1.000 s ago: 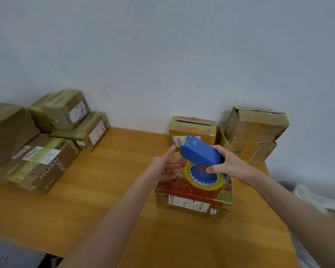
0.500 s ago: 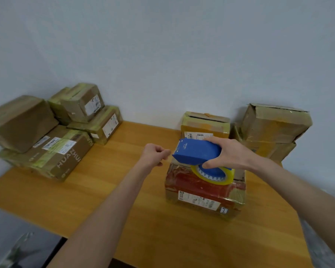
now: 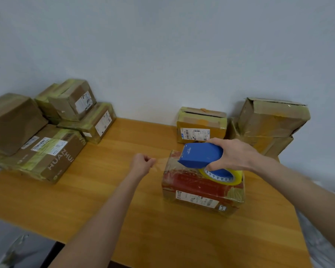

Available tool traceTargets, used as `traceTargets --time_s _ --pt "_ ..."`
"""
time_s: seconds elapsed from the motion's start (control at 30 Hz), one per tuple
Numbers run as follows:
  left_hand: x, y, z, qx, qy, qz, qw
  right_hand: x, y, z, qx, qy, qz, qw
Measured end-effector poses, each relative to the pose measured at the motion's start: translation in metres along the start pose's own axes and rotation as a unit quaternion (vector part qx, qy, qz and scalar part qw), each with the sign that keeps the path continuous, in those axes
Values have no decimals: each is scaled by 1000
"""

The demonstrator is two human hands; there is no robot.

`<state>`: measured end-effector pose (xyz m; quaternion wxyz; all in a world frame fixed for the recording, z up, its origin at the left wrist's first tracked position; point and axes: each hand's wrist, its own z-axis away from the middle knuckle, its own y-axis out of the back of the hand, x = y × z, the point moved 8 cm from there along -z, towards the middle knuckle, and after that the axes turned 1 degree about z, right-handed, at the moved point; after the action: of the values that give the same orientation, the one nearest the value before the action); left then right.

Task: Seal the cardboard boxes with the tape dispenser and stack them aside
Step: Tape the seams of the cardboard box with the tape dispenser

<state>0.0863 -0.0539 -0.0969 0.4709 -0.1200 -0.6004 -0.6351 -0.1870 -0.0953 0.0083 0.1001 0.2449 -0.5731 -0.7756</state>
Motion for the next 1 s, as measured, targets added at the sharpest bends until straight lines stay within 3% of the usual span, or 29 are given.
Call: traceTargets --time_s 0.2,0.3,0.37,0.43,0.53,0.63,0.7,0.8,1.0 --pt "-13 -45 -3 -28 19 10 999 -5 -4 0 20 7 8 1000" --pt "-28 -60 7 -70 78 44 993 -4 -4 0 29 2 20 999" --pt "-40 -54 11 -62 86 12 994 -4 -4 0 31 -1 20 999" --pt "-28 -38 15 4 20 -16 1000 -5 -4 -1 34 -2 19 999" --pt "24 -22 40 85 -161 -19 983 -7 -4 -2 33 -9 24 999" --pt "66 -44 72 16 -303 -89 949 -3 -2 0 38 -36 7 999" --pt "68 -66 83 -45 -327 -186 925 -3 -2 1 35 -38 5 999" --pt "60 -80 83 -59 -332 -301 892 -7 -2 2 36 -16 20 999" --pt "55 -86 79 -50 -329 -358 872 -3 3 6 44 3 33 998"
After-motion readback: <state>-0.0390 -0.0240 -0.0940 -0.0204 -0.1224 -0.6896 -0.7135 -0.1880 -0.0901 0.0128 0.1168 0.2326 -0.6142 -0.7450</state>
